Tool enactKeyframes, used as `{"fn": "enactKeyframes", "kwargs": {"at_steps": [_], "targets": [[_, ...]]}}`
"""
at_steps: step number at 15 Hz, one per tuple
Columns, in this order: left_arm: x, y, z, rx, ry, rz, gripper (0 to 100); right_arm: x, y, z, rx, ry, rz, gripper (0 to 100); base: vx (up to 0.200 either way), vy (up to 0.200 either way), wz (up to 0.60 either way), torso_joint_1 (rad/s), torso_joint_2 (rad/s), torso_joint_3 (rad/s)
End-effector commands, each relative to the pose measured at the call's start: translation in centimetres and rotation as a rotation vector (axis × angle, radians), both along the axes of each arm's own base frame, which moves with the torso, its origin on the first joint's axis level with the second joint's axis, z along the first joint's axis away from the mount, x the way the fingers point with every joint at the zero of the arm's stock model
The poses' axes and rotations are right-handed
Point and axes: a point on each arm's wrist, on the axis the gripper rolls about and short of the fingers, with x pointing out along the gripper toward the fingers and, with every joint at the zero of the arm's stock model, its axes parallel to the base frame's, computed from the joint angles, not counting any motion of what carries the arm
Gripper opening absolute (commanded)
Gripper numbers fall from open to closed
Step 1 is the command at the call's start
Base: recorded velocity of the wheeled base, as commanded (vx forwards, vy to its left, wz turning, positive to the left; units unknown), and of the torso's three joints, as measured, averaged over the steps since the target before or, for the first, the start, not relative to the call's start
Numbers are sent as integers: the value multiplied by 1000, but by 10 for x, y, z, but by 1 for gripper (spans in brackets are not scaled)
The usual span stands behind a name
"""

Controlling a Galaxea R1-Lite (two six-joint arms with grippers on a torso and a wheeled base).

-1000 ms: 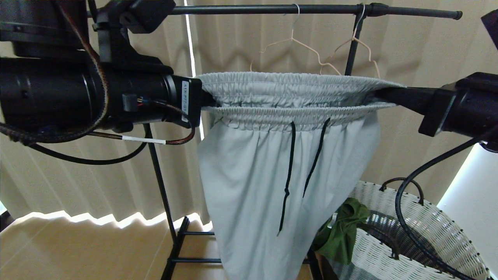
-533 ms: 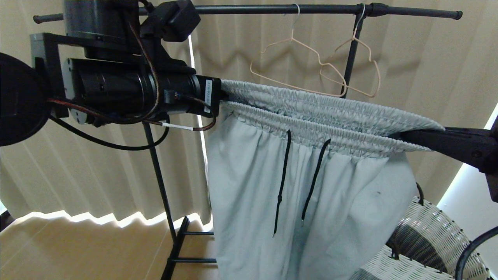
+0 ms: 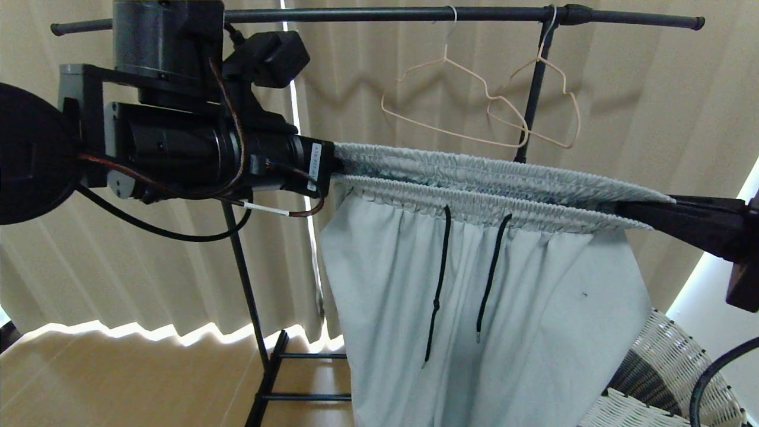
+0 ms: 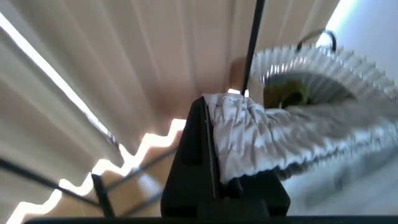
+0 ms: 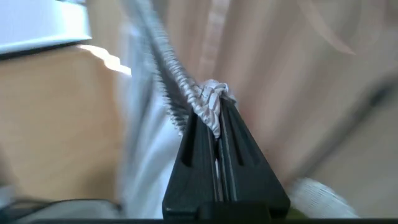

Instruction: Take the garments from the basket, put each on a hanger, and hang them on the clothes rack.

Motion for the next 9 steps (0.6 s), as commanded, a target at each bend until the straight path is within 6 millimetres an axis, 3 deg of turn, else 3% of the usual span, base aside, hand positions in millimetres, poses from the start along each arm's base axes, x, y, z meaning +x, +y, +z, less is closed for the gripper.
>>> {"fn": "enactKeyframes", "kwargs": {"at_steps": [1, 5, 9], "targets": [[-20, 12, 13, -10, -11, -6, 0, 26, 3, -5, -21, 9, -75, 0, 0, 0, 0, 0, 0, 0], [-68, 27, 33, -39, -36, -106, 0, 70, 18, 1, 82, -56, -77, 0, 0, 0, 0, 0, 0, 0], [-103, 35, 43, -63, -30, -235, 0, 93, 40, 17, 204, -50, -23, 0, 0, 0, 0, 0, 0, 0]]}}
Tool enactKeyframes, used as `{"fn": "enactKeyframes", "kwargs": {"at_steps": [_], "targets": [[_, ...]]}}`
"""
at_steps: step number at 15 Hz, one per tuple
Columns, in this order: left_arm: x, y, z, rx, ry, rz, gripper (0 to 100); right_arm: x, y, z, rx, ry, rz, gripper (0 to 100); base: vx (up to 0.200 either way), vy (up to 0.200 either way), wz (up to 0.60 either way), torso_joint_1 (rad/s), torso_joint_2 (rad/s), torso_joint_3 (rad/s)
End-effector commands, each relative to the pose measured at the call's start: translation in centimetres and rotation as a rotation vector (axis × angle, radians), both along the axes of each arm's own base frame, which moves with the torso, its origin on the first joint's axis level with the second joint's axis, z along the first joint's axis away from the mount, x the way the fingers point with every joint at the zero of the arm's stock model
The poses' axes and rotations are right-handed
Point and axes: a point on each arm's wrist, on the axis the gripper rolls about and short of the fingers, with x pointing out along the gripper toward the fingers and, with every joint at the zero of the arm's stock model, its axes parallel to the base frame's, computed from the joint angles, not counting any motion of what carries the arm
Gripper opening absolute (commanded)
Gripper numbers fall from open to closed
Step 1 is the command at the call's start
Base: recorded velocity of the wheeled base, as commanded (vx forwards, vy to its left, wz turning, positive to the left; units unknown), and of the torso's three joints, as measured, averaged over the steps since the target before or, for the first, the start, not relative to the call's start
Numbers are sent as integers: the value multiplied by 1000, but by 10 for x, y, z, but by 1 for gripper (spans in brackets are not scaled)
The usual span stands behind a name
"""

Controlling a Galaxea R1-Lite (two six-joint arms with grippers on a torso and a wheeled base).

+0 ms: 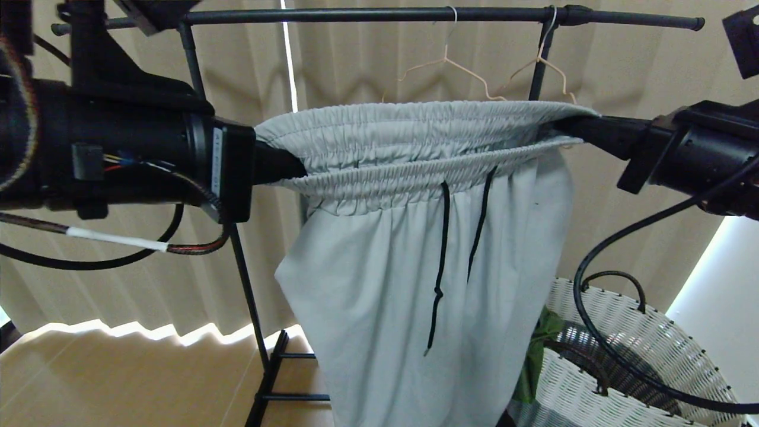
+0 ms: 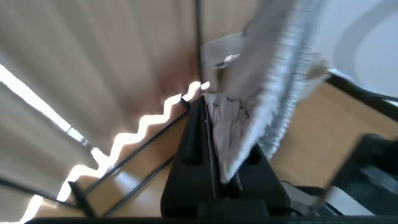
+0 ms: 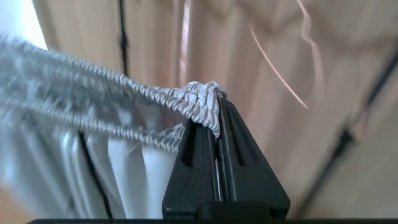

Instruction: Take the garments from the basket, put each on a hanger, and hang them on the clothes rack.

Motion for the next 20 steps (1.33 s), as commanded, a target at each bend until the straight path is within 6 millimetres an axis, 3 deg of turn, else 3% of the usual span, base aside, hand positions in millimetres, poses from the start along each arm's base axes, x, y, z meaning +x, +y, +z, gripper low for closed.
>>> {"fn": "enactKeyframes", "kwargs": {"at_steps": [1, 7, 10, 12, 17, 20], "targets": [[-23, 7, 10, -33, -39, -45, 0, 22, 15, -6, -6, 31, 24, 0, 0, 0, 0, 0, 0, 0], [-14, 3, 2, -6, -24, -3, 0, 18, 13, -16, -41, 61, -1, 0, 0, 0, 0, 0, 0, 0], [26, -10, -8, 49, -110, 213, 0, -4, 3, -5, -71, 17, -32, 0, 0, 0, 0, 0, 0, 0], [39, -19, -10, 31, -157, 236, 0, -16, -2, 0, -71, 17, -35, 0, 0, 0, 0, 0, 0, 0], [49, -14, -17, 57, -153, 263, 0, -17, -3, -5, -77, 31, -38, 0, 0, 0, 0, 0, 0, 0], [53, -14, -13, 54, -251, 262, 0, -18, -4, -2, -73, 21, -39, 0, 0, 0, 0, 0, 0, 0]]}}
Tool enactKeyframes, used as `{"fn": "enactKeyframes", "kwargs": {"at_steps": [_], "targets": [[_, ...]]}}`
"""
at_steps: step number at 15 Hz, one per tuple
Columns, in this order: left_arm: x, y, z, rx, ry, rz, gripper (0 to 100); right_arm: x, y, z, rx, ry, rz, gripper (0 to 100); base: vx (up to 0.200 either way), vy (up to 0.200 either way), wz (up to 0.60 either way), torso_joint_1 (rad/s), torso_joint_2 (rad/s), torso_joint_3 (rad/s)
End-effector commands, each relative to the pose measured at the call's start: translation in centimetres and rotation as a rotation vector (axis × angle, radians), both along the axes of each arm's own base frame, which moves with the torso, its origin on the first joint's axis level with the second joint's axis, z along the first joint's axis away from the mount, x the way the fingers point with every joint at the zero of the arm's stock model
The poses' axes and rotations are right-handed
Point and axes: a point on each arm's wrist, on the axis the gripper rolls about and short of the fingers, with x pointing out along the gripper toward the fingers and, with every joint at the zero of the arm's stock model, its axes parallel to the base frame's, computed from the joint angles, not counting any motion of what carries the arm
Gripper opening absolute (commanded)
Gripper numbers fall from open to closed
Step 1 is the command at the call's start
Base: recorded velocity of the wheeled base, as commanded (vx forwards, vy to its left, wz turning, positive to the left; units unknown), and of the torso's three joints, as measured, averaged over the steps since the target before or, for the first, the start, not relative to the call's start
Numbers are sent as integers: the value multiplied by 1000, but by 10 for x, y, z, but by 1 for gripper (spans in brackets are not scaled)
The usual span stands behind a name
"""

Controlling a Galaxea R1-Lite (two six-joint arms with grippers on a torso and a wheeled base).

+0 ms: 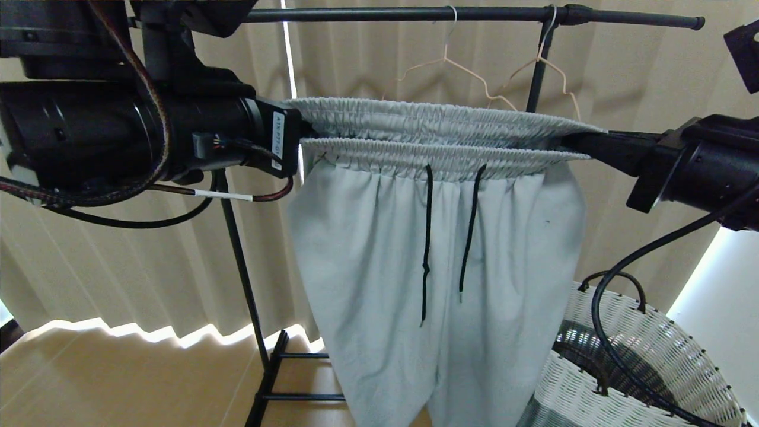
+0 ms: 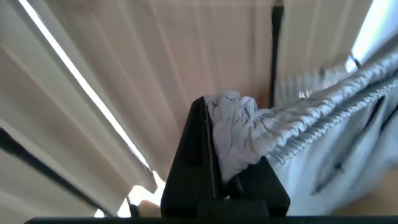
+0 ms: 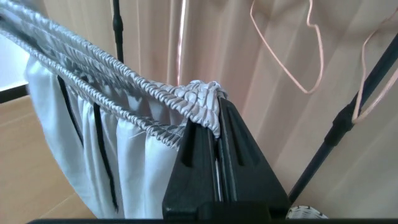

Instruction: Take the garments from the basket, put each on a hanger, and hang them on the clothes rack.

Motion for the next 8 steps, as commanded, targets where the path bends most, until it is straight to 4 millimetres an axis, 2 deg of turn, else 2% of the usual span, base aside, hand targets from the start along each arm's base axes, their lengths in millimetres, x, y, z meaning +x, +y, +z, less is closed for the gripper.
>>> {"fn": "enactKeyframes", "kwargs": {"at_steps": [1, 8], "targets": [[2, 0, -3, 8, -8, 3, 0, -1, -1, 2, 4, -11, -1, 0, 0, 0, 0, 0, 0, 0], [0, -1, -6, 13, -3, -4, 0, -6, -3, 3, 4, -11, -1, 0, 0, 0, 0, 0, 0, 0]]}}
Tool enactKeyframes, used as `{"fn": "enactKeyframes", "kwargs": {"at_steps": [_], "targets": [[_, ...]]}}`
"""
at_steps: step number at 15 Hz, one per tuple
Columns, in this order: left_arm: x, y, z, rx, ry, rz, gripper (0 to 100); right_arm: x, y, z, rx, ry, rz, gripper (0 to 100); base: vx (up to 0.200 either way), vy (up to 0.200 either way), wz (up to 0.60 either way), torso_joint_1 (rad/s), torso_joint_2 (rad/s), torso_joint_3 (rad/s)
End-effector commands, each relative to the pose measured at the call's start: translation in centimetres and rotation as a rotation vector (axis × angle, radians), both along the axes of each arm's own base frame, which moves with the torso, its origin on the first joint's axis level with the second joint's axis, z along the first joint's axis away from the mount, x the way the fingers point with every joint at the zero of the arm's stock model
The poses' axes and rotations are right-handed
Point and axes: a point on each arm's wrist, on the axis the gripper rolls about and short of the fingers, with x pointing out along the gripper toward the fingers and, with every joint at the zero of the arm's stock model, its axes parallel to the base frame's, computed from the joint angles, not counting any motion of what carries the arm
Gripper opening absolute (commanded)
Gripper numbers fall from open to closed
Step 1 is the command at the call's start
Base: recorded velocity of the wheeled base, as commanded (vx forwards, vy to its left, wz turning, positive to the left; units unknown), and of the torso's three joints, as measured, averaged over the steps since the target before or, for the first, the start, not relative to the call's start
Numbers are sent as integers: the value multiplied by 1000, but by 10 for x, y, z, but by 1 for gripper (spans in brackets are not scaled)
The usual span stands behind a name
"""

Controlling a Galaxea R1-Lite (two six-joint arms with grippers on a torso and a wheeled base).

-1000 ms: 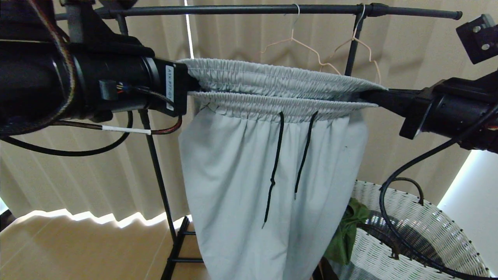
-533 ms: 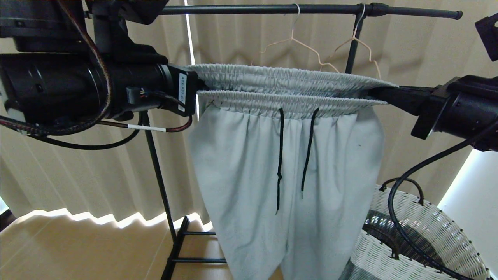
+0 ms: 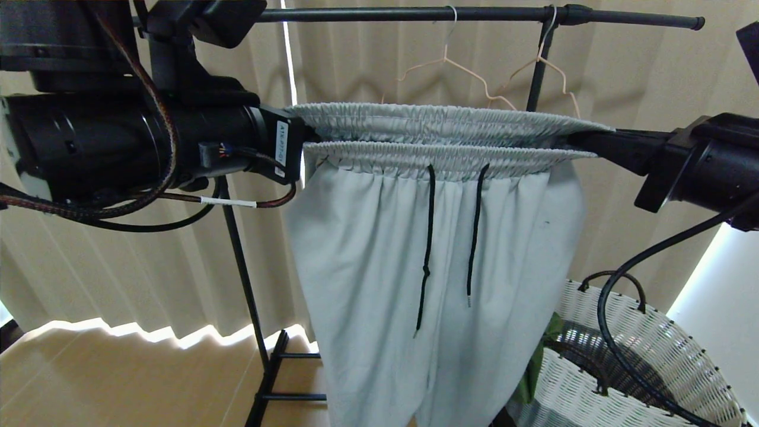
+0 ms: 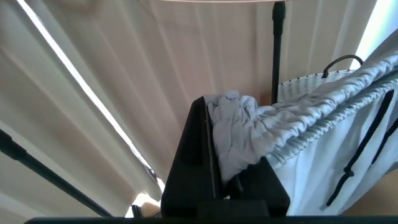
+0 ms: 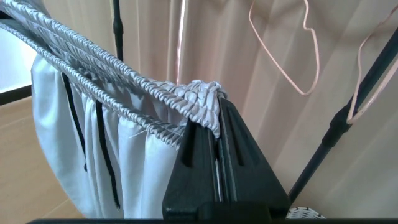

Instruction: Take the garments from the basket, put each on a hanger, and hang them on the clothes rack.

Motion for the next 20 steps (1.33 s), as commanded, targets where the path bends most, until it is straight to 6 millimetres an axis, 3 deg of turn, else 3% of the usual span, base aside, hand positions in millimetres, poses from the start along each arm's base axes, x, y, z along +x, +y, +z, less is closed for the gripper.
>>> {"fn": "enactKeyframes", "kwargs": {"at_steps": [1, 3, 13, 16, 19, 20], "targets": [[-1, 1, 1, -2, -3, 0, 0, -3, -1, 1, 2, -7, 4, 100, 0, 0, 0, 0, 0, 0], [-2, 1, 0, 0, 1, 3, 0, -4, -1, -5, -5, 10, 4, 100, 0, 0, 0, 0, 0, 0], [9, 23, -8, 38, 15, 166, 0, -62, -10, -19, 8, -11, 231, 100, 0, 0, 0, 0, 0, 0], [11, 29, -9, 44, 18, 191, 0, -63, -13, -22, -2, 1, 208, 100, 0, 0, 0, 0, 0, 0], [-5, 57, -18, 57, 35, 258, 0, -63, -36, -45, -120, -8, 62, 100, 0, 0, 0, 0, 0, 0], [-20, 76, -26, 53, 44, 311, 0, -70, -48, -54, -157, -11, -14, 100, 0, 0, 0, 0, 0, 0]]}}
